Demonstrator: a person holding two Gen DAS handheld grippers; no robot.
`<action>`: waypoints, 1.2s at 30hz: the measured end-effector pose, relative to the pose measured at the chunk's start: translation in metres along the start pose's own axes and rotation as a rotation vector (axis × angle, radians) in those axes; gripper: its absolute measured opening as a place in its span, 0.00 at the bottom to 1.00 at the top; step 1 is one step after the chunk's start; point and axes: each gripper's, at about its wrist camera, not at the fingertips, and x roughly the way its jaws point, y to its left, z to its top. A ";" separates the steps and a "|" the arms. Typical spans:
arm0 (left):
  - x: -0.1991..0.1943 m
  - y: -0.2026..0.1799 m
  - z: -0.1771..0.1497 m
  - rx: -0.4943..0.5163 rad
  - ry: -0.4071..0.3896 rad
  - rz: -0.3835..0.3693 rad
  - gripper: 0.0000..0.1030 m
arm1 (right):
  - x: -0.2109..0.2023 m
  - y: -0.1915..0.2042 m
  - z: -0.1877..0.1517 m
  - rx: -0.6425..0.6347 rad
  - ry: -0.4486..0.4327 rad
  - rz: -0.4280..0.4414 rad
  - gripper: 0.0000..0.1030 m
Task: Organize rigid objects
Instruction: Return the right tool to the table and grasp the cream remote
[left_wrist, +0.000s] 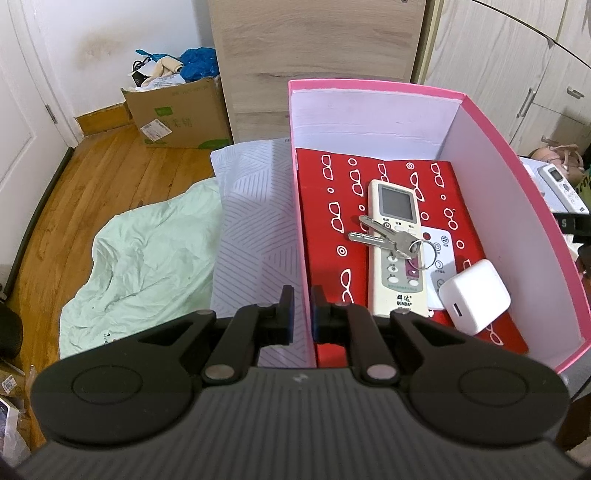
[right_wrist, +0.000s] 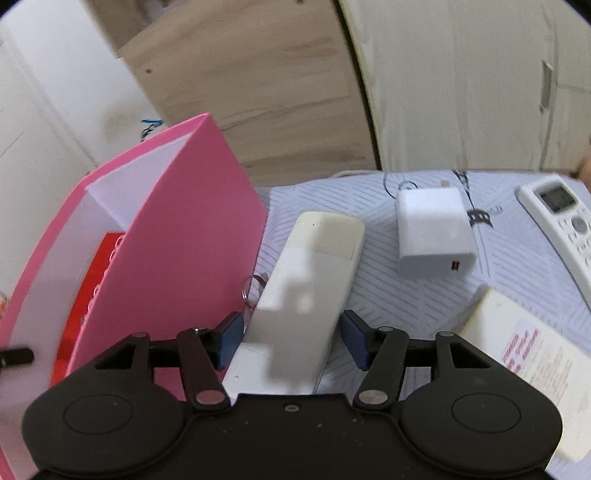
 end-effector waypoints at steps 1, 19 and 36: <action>0.000 0.000 0.000 0.002 -0.001 0.002 0.09 | 0.000 0.002 -0.001 -0.030 0.004 -0.006 0.61; -0.002 0.001 0.000 -0.001 0.006 0.018 0.09 | -0.030 -0.016 -0.002 -0.014 0.109 -0.003 0.22; 0.000 0.004 0.000 -0.014 0.010 -0.007 0.09 | 0.006 0.008 0.002 -0.139 -0.009 -0.101 0.72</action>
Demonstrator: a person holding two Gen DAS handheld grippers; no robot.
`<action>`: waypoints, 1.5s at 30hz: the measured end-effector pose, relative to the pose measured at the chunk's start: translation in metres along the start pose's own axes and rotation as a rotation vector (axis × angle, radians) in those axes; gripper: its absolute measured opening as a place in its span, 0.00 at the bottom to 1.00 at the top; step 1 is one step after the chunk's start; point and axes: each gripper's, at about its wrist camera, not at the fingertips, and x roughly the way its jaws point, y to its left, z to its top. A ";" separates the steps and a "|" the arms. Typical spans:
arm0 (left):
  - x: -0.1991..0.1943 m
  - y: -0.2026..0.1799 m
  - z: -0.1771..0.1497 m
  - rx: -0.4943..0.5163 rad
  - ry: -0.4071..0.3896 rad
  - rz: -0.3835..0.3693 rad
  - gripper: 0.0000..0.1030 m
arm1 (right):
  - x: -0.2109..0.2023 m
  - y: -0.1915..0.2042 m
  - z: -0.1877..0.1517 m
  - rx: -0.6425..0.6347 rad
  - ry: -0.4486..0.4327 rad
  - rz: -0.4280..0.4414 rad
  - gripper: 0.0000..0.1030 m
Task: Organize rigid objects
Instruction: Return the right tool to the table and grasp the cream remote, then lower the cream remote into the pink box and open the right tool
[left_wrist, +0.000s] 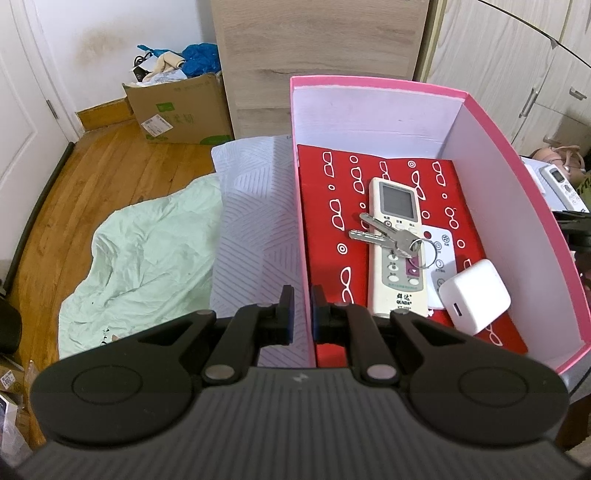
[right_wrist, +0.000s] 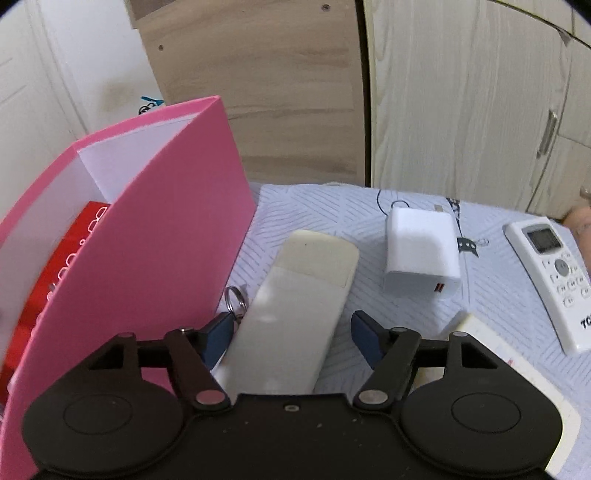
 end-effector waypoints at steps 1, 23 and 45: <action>0.000 0.000 0.000 0.000 0.000 -0.002 0.09 | 0.000 -0.001 0.002 -0.007 0.009 0.005 0.65; 0.004 -0.003 -0.001 -0.003 0.007 0.012 0.08 | -0.020 -0.013 0.003 -0.003 0.066 -0.101 0.58; 0.002 0.001 0.001 -0.023 0.009 0.013 0.08 | -0.181 0.052 0.025 -0.161 -0.508 0.059 0.57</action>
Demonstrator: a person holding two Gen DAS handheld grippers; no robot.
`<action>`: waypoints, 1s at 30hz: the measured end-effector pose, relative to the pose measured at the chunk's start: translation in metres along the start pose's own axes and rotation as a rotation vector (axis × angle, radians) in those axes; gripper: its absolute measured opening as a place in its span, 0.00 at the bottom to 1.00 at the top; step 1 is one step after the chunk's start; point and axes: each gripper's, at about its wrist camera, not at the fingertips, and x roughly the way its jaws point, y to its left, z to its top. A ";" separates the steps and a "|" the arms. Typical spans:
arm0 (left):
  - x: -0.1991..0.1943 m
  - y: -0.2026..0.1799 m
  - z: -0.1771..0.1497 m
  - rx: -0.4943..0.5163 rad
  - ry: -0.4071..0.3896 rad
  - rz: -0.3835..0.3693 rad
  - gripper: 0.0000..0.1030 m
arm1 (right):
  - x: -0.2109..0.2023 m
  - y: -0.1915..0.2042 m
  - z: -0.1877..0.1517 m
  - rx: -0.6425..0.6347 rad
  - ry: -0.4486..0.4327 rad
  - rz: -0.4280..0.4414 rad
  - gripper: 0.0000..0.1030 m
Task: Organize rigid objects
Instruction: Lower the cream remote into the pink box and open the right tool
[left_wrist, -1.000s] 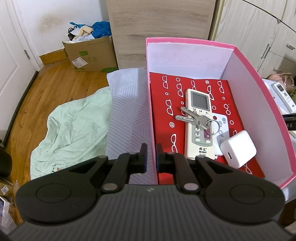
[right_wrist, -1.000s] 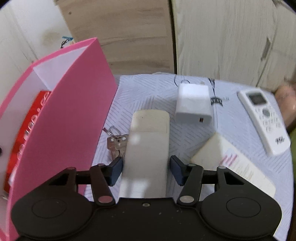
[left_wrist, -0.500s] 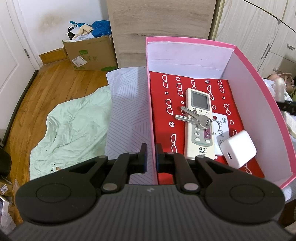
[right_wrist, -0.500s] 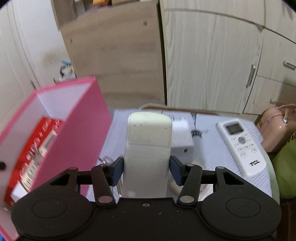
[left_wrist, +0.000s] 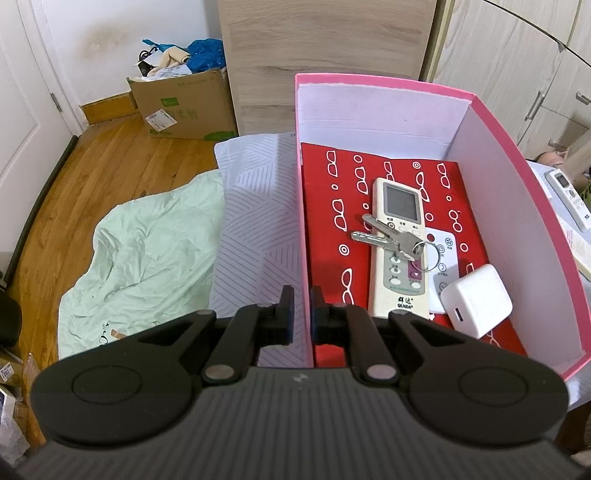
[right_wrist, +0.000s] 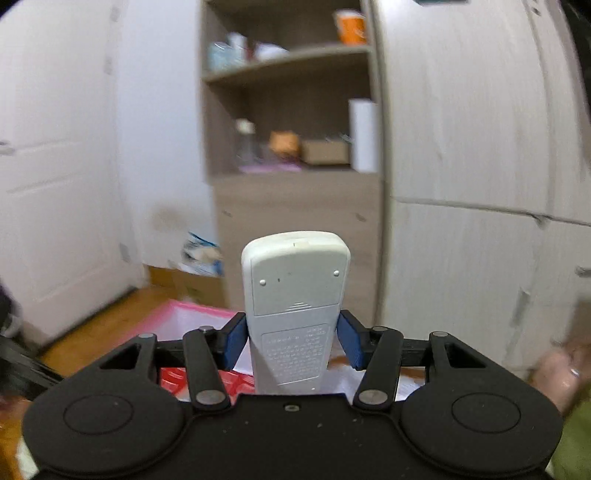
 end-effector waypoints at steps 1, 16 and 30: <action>0.000 0.000 0.000 0.001 0.001 -0.001 0.08 | -0.001 0.006 0.004 0.003 0.008 0.039 0.57; 0.000 0.006 0.001 -0.058 0.011 -0.058 0.06 | 0.105 0.113 -0.032 -0.498 0.419 0.062 0.56; -0.005 0.009 -0.002 -0.032 -0.013 -0.079 0.06 | 0.169 0.134 -0.067 -0.853 0.501 0.048 0.56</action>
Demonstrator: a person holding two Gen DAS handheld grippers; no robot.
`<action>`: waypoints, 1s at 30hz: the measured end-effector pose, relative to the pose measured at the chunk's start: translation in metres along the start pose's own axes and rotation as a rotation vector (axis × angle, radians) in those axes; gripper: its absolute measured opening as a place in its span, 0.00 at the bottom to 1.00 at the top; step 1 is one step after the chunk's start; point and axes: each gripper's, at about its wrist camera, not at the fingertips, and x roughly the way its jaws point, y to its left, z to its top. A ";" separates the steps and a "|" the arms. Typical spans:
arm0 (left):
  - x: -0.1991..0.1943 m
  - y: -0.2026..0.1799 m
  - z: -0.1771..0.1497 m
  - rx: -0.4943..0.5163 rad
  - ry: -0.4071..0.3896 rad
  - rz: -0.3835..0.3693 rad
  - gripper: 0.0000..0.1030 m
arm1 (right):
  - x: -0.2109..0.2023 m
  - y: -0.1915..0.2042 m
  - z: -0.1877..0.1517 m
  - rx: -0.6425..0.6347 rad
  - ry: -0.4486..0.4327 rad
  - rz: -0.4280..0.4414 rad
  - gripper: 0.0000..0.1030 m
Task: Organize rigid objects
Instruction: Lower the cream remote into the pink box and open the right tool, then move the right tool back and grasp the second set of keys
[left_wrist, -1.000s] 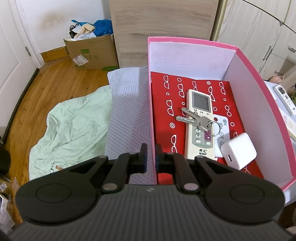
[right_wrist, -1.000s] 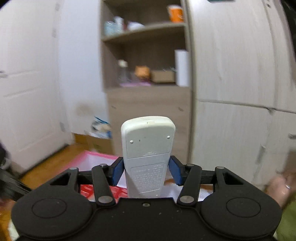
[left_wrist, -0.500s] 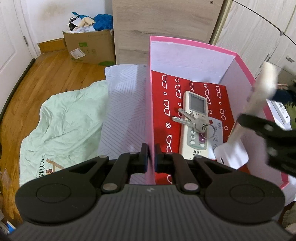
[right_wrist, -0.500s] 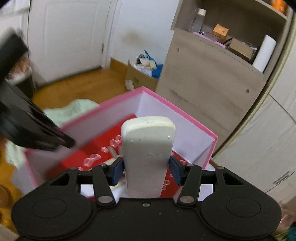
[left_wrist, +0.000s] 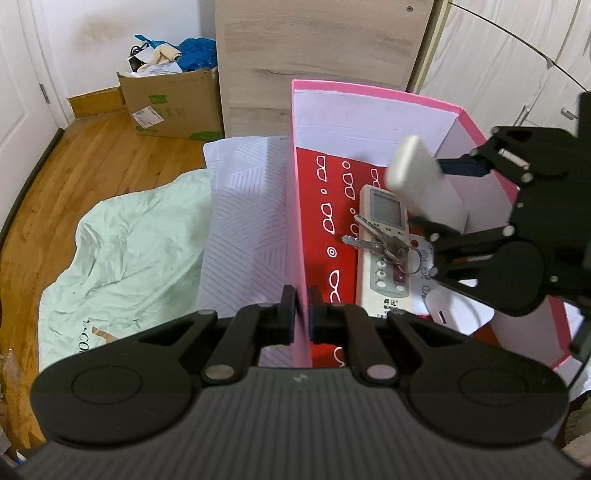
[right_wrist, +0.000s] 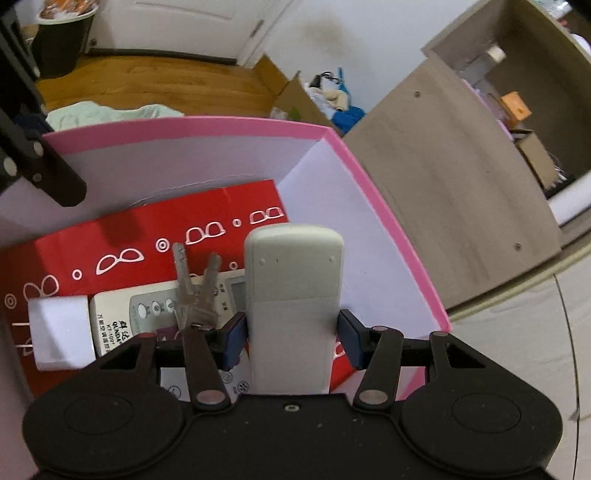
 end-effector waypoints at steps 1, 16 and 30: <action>0.000 0.001 0.000 -0.002 0.000 -0.002 0.06 | 0.002 0.001 0.000 -0.005 0.004 0.013 0.56; 0.003 0.001 0.002 -0.012 0.005 -0.004 0.07 | -0.050 -0.022 -0.012 0.145 -0.213 0.009 0.71; 0.002 0.000 0.001 -0.022 0.003 0.005 0.06 | -0.122 -0.094 -0.107 0.620 -0.160 0.236 0.72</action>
